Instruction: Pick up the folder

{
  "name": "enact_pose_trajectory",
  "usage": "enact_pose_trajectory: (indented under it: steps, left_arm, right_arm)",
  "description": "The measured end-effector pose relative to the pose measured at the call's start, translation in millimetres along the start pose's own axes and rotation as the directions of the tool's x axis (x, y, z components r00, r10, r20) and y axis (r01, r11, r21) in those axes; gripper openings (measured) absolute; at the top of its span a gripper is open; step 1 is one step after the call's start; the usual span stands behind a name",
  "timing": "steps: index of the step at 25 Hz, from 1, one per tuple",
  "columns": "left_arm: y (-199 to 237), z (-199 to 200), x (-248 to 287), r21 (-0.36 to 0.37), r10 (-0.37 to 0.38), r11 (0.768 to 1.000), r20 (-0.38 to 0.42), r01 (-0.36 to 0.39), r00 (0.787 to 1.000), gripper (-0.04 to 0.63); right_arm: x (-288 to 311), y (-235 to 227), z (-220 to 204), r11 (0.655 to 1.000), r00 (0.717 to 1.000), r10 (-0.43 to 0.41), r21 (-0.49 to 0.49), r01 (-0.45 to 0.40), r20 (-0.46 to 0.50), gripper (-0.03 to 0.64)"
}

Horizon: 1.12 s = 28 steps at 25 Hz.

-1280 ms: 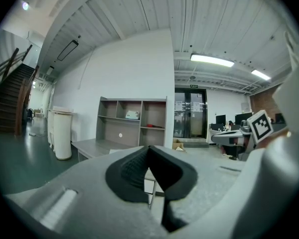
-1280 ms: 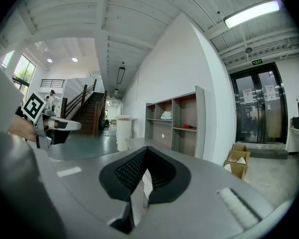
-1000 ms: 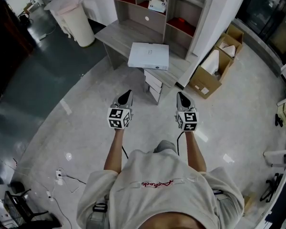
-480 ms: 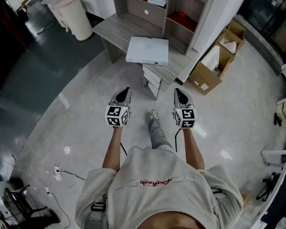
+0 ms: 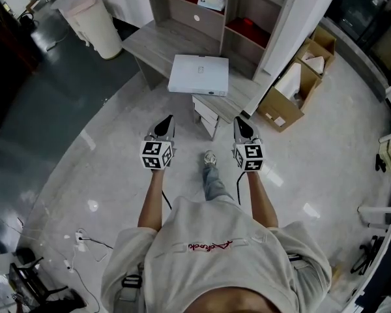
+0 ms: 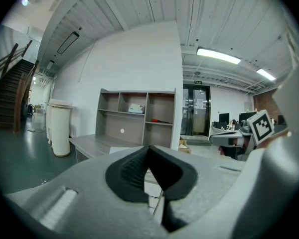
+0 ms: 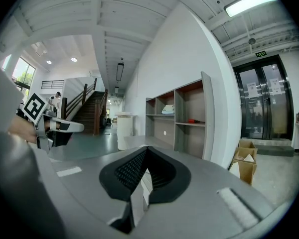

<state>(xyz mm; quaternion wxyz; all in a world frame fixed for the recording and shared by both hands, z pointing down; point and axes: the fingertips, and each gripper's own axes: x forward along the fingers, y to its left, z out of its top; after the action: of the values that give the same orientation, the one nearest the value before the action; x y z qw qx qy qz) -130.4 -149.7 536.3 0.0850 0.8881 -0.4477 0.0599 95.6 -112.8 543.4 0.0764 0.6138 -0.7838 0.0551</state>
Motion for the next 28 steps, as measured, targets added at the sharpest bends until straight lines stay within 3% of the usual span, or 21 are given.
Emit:
enact_pose_trajectory:
  steps: [18, 28]
  left_arm:
    - [66, 47, 170, -0.016, 0.017, 1.0, -0.012, -0.017, 1.0, -0.002]
    - [93, 59, 239, -0.014, 0.028, 1.0, -0.036, -0.028, 0.999, -0.002]
  right_arm:
    - [159, -88, 42, 1.0, 1.0, 0.011, -0.016, -0.011, -0.012, 0.006]
    - [226, -128, 52, 1.0, 1.0, 0.022, -0.006, -0.022, -0.021, 0.006]
